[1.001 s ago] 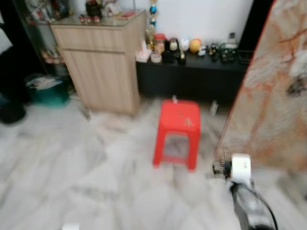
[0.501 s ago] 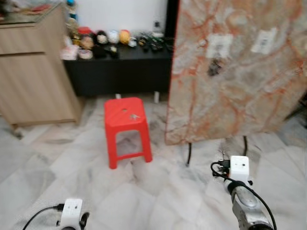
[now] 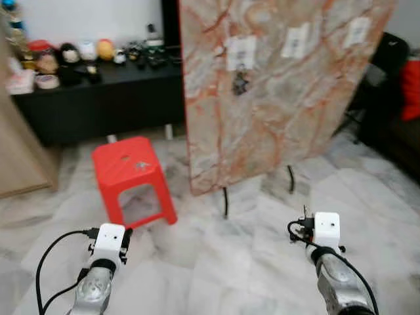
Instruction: Hang keys on a hook
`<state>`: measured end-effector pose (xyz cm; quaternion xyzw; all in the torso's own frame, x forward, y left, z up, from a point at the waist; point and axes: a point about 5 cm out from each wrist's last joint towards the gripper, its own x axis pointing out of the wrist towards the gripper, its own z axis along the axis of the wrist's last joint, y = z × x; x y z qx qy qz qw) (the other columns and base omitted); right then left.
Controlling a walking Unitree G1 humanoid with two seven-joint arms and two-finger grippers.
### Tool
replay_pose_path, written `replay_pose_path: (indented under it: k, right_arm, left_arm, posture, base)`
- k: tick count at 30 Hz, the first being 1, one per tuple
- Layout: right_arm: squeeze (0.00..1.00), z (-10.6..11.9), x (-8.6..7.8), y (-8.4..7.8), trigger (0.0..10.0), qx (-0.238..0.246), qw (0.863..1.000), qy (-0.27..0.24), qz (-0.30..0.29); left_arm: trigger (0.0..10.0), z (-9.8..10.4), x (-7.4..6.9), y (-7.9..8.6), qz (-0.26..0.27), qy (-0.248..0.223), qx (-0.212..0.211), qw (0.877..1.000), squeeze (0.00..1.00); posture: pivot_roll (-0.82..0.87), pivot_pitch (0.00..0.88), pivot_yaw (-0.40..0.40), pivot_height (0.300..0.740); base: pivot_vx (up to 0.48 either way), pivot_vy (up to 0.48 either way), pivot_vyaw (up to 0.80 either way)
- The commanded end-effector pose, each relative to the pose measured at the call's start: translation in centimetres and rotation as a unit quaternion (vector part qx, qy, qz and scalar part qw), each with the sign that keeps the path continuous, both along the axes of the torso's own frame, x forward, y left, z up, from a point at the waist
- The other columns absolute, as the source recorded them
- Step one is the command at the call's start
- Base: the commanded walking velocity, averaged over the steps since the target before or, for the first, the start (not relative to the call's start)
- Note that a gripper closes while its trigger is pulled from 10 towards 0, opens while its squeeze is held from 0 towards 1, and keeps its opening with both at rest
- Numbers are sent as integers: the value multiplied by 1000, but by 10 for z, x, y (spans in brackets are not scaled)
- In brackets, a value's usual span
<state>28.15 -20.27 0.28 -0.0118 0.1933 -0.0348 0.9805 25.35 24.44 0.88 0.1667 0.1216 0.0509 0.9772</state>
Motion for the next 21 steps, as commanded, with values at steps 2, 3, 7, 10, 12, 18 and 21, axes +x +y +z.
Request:
replay_pose_path:
  k: [2,3,7,10,12,18,21]
  right_arm:
    - [0,2,2,-3,10000,-6,1000,1,-1]
    - [0,2,2,-3,10000,-5,1000,1,0]
    - [0,3,3,-1,10000,-5,1000,-2,4]
    - [0,4,5,0,10000,-14,1000,-5,18]
    - [0,5,5,1,10000,-16,999,-1,29]
    - [0,8,14,13,10000,-53,987,37,150]
    - [0,12,17,16,10000,-97,968,54,224]
  left_arm:
    - [10000,12,9,-9,-16,-31,4,999,0]
    - [10000,14,9,-10,-11,-37,-5,999,0]
    - [10000,20,12,-14,-14,-49,-12,999,0]
    - [10000,28,16,-18,-33,-60,-8,998,0]
    - [10000,32,18,-19,-41,-66,-7,997,0]
    - [10000,54,29,-37,-141,-80,14,987,0]
    - [10000,62,30,-50,-215,-81,44,972,0]
  posture:
    - [41,0,-9,740]
    - [37,0,-7,740]
    - [28,0,-1,740]
    - [24,0,3,740]
    - [22,0,4,740]
    - [31,0,-3,740]
    - [36,0,-6,740]
  base:
    - [0,0,-788]
    - [0,0,-788]
    - [0,0,-786]
    - [0,0,0]
    - [0,0,0]
    - [0,0,0]
    - [0,0,0]
